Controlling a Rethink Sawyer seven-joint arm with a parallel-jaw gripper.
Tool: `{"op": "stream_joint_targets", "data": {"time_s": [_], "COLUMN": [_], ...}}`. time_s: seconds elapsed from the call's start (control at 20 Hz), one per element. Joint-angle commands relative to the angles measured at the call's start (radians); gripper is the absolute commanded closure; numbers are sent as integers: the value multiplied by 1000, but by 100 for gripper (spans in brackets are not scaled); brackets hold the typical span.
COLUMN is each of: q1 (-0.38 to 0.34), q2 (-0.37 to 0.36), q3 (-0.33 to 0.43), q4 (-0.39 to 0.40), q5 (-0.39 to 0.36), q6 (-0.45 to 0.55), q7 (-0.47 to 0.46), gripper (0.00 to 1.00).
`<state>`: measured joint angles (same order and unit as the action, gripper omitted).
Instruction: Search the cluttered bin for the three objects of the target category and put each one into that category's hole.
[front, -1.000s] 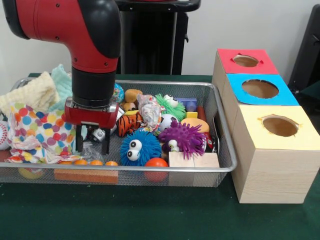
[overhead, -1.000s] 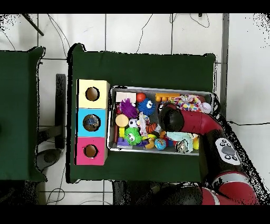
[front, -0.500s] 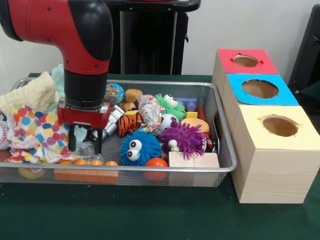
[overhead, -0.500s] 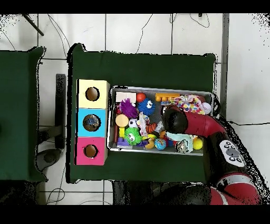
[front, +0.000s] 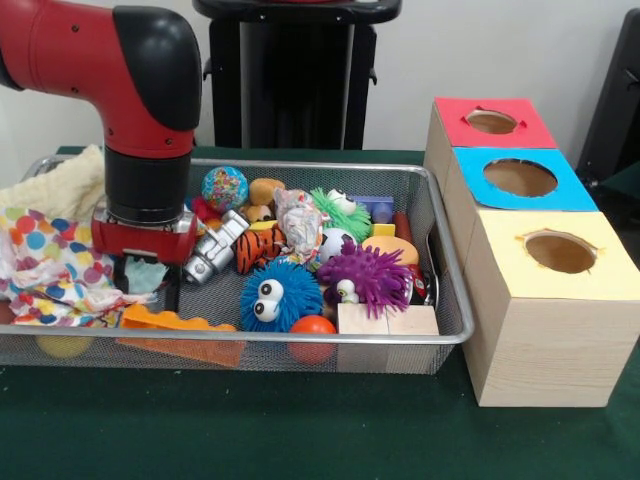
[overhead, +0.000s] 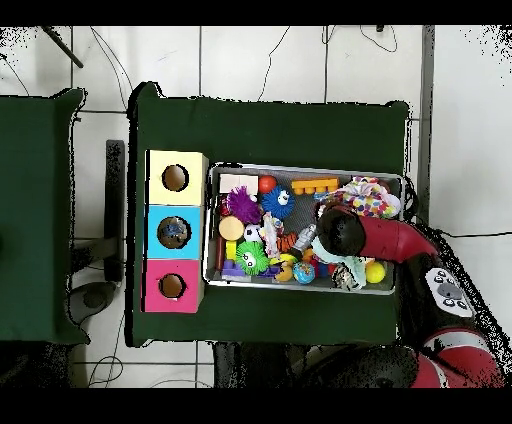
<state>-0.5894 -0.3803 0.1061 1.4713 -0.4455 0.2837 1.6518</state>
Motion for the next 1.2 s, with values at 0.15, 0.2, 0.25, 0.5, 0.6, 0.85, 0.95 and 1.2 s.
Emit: {"op": "stream_joint_targets", "data": {"time_s": [0.15, 0.2, 0.25, 0.5, 0.6, 0.85, 0.95, 1.2], "q1": [17, 11, 2, -22, -28, -61, -68, -68], "q2": [128, 134, 145, 180, 189, 210, 213, 213], "q3": [61, 70, 82, 111, 118, 150, 154, 160], "q4": [-53, -51, -57, -73, -75, -67, -62, -63], "q5": [-68, -70, -70, -73, -74, -87, -91, -90], "q6": [-89, -98, -103, -122, -128, -166, -188, -190], "q7": [30, 26, 19, 5, 3, -3, 8, 17], "gripper": [0, 0, 0, 0, 0, 0, 100, 100]}}
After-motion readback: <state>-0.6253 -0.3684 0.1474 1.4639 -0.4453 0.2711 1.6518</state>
